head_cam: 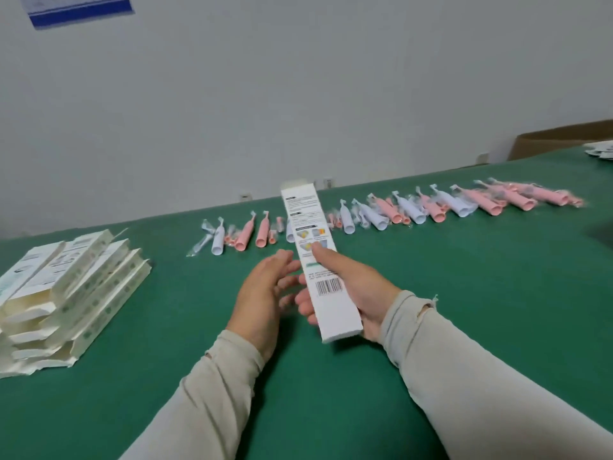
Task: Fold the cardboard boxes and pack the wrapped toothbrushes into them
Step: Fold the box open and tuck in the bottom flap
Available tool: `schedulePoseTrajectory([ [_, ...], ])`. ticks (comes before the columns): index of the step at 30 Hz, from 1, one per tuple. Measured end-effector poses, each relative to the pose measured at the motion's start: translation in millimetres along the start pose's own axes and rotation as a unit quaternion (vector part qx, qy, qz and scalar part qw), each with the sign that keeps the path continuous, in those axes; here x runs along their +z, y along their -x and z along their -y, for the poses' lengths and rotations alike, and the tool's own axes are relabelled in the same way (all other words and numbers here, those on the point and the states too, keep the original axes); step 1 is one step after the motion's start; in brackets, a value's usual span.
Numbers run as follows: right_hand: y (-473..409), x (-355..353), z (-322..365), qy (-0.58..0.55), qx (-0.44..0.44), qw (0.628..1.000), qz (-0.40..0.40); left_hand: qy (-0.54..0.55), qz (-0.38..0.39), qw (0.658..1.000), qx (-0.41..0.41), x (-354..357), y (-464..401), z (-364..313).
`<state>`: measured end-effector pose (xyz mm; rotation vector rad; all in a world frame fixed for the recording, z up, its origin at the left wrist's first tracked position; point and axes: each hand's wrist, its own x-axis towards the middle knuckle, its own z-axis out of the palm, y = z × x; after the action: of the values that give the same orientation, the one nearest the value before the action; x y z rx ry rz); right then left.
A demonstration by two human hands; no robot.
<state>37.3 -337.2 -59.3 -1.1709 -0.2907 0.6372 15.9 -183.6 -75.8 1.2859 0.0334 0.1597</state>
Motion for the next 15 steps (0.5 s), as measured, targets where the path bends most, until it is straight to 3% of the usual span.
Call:
schedulePoseTrajectory([
  [2, 0.2, 13.1, -7.1, 0.023, 0.054, 0.996, 0.066, 0.075, 0.093, 0.989, -0.088, -7.0, 2.9, -2.7],
  [4, -2.4, 28.3, -13.7, 0.009, 0.067, 0.995, 0.078, 0.142, 0.120, 0.974, -0.130, -8.0, 6.0, -3.7],
  [7, -10.0, 40.3, -19.8, 0.022, 0.031, 0.999, -0.002, 0.178, 0.061, 0.978, -0.086, -8.4, 3.9, -8.8],
  [9, -13.5, 42.1, -22.3, 0.120, 0.005, 0.989, -0.091, 0.243, -0.025, 0.967, -0.073, -16.2, -1.8, -14.4],
  [12, -18.0, 36.8, -26.0, 0.307, -0.103, 0.926, -0.195, 0.271, -0.129, 0.950, -0.083, -31.1, -11.0, -17.5],
  [15, -16.8, 33.5, -29.9, 0.316, -0.122, 0.928, -0.154, 0.265, -0.150, 0.949, -0.085, -34.6, -13.0, -15.6],
])
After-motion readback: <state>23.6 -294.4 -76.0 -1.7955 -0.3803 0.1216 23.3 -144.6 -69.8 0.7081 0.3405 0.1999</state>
